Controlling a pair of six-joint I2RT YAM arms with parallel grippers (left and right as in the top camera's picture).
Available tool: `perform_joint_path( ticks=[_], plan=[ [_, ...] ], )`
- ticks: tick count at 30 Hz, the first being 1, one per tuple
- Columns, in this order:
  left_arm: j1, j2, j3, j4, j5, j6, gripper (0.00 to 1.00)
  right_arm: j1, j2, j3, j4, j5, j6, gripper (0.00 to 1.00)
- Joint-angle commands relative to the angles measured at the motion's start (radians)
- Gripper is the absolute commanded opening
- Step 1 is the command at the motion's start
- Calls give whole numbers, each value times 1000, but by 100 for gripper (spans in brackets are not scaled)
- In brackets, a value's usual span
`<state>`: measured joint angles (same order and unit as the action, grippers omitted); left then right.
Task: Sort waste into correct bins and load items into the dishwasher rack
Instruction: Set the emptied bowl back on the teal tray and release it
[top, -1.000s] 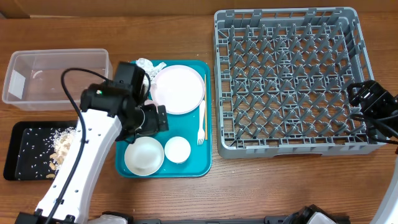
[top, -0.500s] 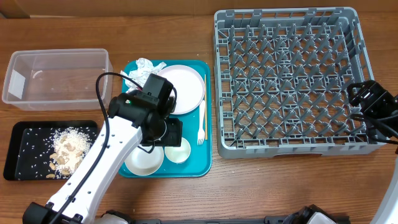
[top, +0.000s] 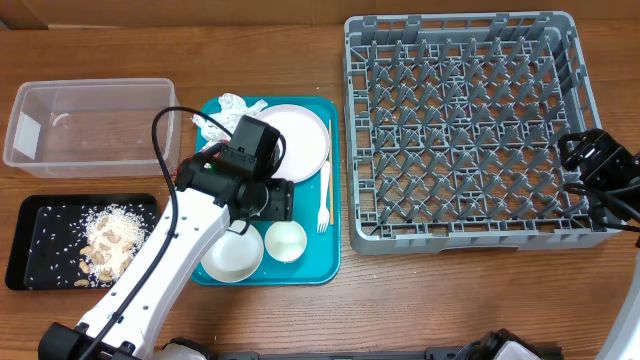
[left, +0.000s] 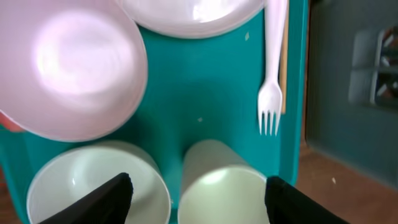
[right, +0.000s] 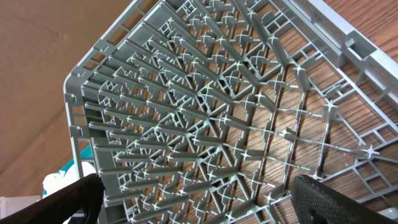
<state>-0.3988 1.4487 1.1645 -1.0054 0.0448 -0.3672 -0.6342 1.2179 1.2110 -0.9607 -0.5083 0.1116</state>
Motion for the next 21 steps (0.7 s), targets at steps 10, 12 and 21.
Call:
perform_joint_path(
  ticks=[10, 12, 21],
  plan=[
    [0, -9, -4, 124, -119, -7, 100, -2, -4, 24, 5, 3, 0, 100],
    [7, -9, 1, 107, -132, -8, 100, -2, -4, 24, 5, 3, 0, 100],
    [90, -13, 261, -174, -121, -23, 100, -2, -4, 24, 5, 3, 0, 100]
  ],
)
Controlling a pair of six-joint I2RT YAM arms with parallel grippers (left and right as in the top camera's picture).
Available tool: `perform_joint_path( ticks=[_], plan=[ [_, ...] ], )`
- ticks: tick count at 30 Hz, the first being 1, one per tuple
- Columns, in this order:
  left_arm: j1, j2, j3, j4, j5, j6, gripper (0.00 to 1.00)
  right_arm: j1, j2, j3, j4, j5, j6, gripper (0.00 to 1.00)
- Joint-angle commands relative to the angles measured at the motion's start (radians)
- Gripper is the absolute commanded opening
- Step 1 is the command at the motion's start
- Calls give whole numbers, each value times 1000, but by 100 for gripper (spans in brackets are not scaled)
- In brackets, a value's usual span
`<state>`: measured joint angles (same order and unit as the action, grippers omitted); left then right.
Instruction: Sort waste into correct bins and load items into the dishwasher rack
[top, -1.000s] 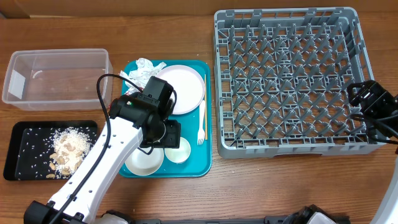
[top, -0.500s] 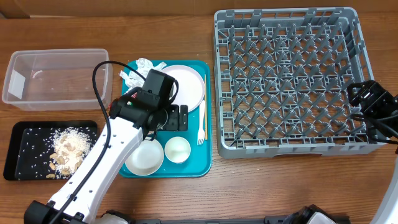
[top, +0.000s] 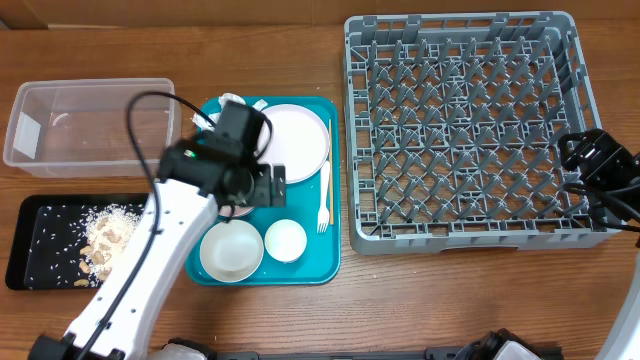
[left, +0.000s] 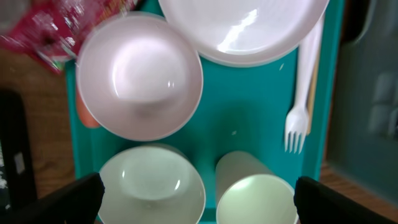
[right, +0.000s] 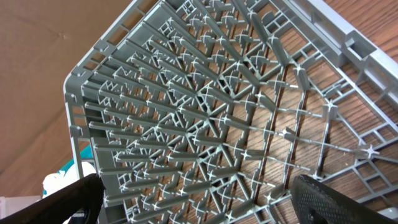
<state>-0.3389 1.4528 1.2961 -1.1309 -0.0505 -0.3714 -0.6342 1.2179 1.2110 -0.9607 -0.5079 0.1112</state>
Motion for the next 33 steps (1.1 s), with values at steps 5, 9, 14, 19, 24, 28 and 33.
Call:
perform_joint_path(
  ticks=[5, 9, 14, 19, 24, 28, 33],
  plan=[
    [60, -19, 239, -260, -221, -137, 100, -2, -4, 24, 5, 3, 0, 100],
    [77, -21, 240, -394, -368, -313, 100, -2, -4, 24, 5, 3, 0, 100],
    [145, -25, 240, -469, -453, -498, 100, -2, -4, 24, 5, 3, 0, 100],
    [327, -26, 240, -460, -401, -497, 100, -2, -4, 24, 5, 3, 0, 100],
    [529, -24, 240, -454, -235, -497, 100, -2, -4, 24, 5, 3, 0, 100],
    [568, -24, 240, -454, -237, -497, 100, -2, -4, 24, 5, 3, 0, 100],
    [608, -24, 238, -449, -210, -589, 100, -2, -4, 24, 14, 3, 0, 100]
  ],
)
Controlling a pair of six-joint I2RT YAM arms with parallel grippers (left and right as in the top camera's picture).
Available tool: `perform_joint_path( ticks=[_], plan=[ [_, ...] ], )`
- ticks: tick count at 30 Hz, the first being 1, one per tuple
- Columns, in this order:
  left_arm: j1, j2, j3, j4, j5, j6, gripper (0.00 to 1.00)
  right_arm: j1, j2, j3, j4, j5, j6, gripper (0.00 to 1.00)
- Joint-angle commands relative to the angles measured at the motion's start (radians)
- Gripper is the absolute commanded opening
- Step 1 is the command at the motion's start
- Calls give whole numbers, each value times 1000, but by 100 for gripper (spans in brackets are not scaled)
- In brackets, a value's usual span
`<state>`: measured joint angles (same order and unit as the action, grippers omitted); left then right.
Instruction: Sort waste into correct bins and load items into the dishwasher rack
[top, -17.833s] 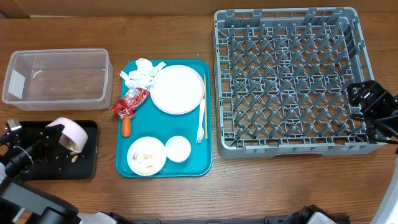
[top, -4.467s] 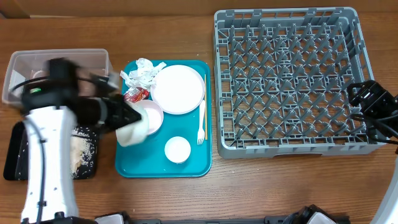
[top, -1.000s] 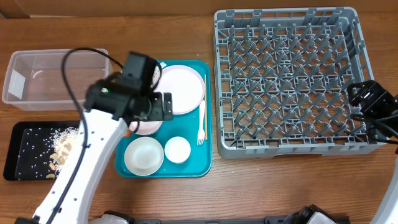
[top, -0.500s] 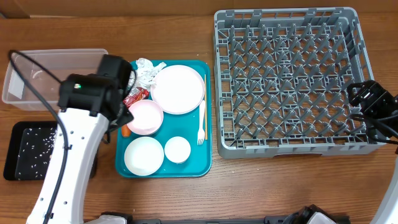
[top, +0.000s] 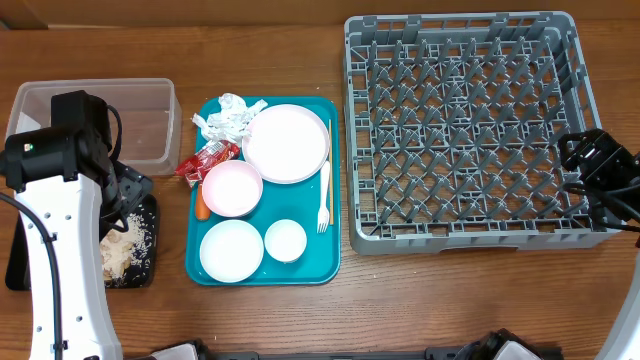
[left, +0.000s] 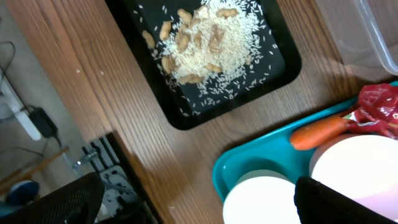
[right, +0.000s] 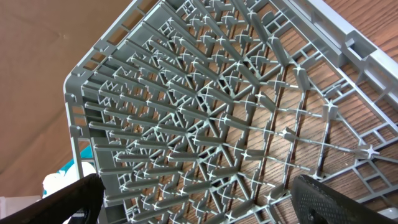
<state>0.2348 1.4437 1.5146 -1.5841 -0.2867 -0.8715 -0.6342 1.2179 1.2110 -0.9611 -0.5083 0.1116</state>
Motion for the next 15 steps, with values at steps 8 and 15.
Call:
perform_joint_path(
  ticks=[8, 15],
  plan=[
    [242, -15, 19, -4, 113, -105, 100, -2, -4, 24, 29, -6, 6, 100],
    [266, -13, 19, -29, 89, -74, 100, -2, -4, 24, -202, -198, 219, 100]
  ],
)
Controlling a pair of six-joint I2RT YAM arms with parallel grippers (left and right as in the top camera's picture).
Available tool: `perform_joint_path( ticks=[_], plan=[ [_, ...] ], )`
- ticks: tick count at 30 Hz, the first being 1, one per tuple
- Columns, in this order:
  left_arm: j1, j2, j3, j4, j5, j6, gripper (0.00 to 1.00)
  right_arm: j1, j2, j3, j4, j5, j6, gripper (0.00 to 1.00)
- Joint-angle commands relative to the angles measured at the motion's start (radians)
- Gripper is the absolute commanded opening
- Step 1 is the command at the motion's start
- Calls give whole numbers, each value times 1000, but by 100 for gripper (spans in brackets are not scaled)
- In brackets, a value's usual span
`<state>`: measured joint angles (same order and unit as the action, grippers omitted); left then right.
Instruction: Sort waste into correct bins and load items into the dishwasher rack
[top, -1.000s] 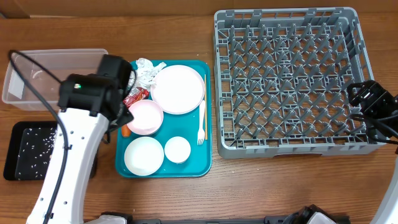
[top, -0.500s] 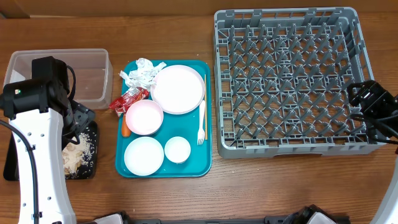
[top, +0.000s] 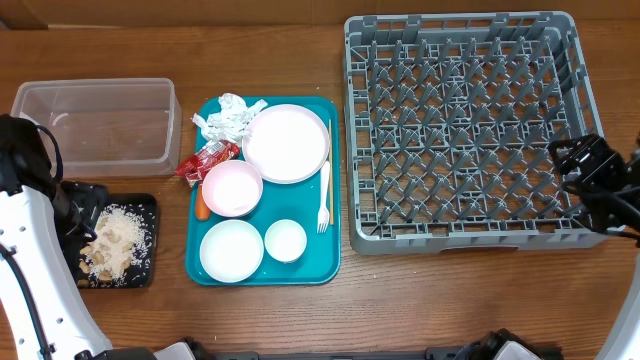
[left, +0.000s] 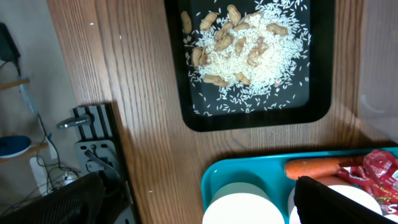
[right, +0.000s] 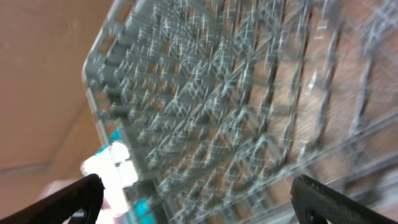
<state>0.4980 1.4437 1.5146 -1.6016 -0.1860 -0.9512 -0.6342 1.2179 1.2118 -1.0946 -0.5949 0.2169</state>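
A teal tray (top: 302, 208) holds a white plate (top: 287, 143), a pink bowl (top: 232, 188), a white bowl (top: 231, 250), a cup (top: 285, 240), a fork (top: 323, 200), crumpled foil (top: 228, 115), a red wrapper (top: 208, 158) and a carrot (top: 203, 208). The grey dishwasher rack (top: 465, 130) stands empty to the right. My left gripper (top: 82, 205) hangs open over the black tray's left end, holding nothing; in the left wrist view that gripper (left: 199, 205) shows the carrot (left: 314, 167) below. My right gripper (top: 572, 165) is open at the rack's right edge.
A clear plastic bin (top: 100, 125) sits at the back left. In front of it lies a black tray (top: 140, 270) of rice and peanuts (left: 245, 46). The table's left edge, with a clamp and cables (left: 93, 149), is close to my left arm.
My left arm has drawn further left, off the clear bin and toward the table's edge. My right gripper has shifted a little over the rack's right edge; its view is blurred.
My left gripper was open low over the cup and white bowl at the tray's front. It then stood higher over the tray, later beside the clear bin, and now at the far left. Nothing was taken. My right arm stayed at the rack's right edge.
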Motion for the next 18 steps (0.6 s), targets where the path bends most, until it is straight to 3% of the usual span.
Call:
perform_joint_path(
  ticks=[1, 5, 10, 13, 14, 17, 18],
  plan=[
    [3, -13, 19, -9, -22, 5, 100, 0, -4, 23, -100, -166, 100, 100],
    [13, -10, 18, 2, -2, 1, 100, 57, -8, 23, -195, -257, -97, 100],
    [17, 2, 14, 32, 21, 2, 100, 274, -19, 23, -247, -74, -121, 100],
    [19, 10, 10, 35, 13, 1, 100, 488, -29, 28, -228, 0, -97, 100],
    [21, 12, 10, 44, 11, 1, 100, 618, -32, 29, -198, 80, -25, 100],
    [32, 22, 10, 55, 13, 1, 100, 803, -32, 29, -154, 205, 79, 100],
    [45, 31, 10, 57, 11, 1, 100, 953, -32, 29, -117, 280, 107, 100]
  ],
)
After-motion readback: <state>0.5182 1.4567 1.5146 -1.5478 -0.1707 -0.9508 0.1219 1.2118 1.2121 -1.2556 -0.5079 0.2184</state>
